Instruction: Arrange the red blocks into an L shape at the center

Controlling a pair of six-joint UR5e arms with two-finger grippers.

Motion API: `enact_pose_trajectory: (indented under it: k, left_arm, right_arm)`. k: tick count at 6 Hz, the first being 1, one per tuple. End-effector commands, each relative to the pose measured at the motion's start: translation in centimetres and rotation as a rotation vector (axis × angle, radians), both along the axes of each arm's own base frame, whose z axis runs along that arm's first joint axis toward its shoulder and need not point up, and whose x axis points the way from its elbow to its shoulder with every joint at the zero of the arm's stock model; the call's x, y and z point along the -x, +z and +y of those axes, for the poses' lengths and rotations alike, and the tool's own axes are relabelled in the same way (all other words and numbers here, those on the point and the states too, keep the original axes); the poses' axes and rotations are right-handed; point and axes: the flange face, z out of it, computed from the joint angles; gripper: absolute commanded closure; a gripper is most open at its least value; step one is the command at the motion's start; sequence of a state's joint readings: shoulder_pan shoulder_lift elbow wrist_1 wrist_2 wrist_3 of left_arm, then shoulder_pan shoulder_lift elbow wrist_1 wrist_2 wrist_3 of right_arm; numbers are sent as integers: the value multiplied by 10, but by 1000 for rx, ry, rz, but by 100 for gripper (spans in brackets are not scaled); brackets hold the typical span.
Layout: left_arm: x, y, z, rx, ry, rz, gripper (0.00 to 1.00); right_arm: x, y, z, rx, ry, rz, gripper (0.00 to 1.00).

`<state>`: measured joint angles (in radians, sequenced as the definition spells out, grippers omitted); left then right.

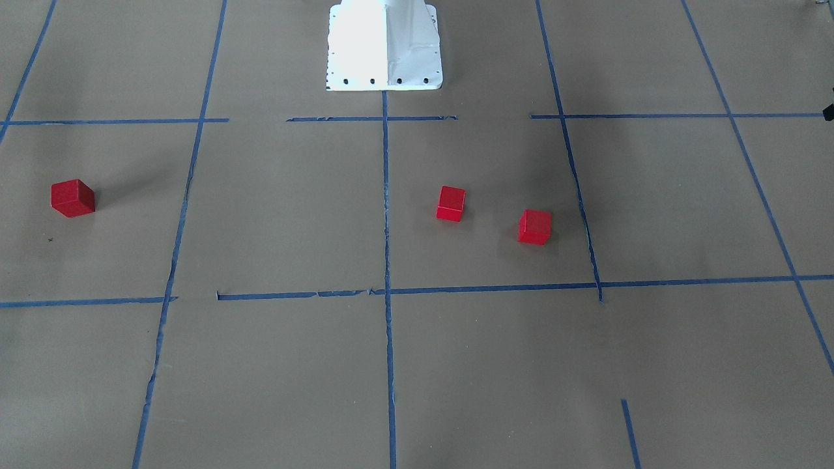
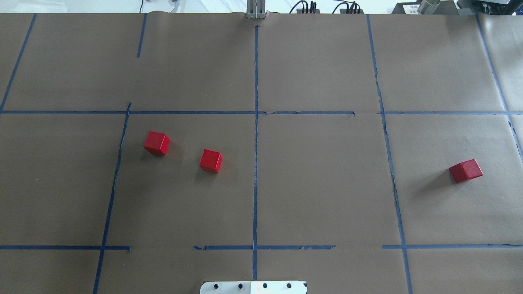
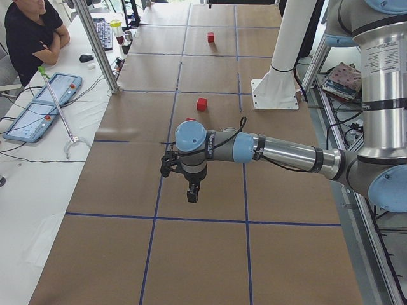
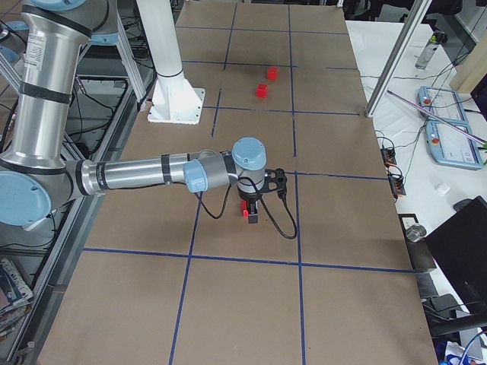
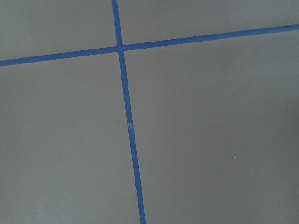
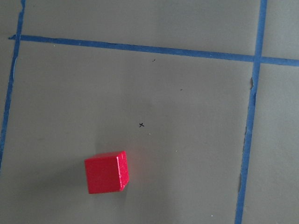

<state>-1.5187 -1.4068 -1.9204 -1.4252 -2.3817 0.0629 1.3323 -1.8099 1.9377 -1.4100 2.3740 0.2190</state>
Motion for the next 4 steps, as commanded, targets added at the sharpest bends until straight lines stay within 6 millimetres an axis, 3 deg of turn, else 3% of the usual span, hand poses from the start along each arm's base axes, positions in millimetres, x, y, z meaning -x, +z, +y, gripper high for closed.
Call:
enact_pose_trajectory:
  k: [1, 4]
  left_arm:
    - [0, -5, 1, -10, 0, 1, 0]
    - [0, -4, 1, -7, 0, 2, 0]
  right_arm:
    - [56, -1, 2, -15, -104, 46, 0]
    - [91, -8, 3, -55, -148, 62, 0]
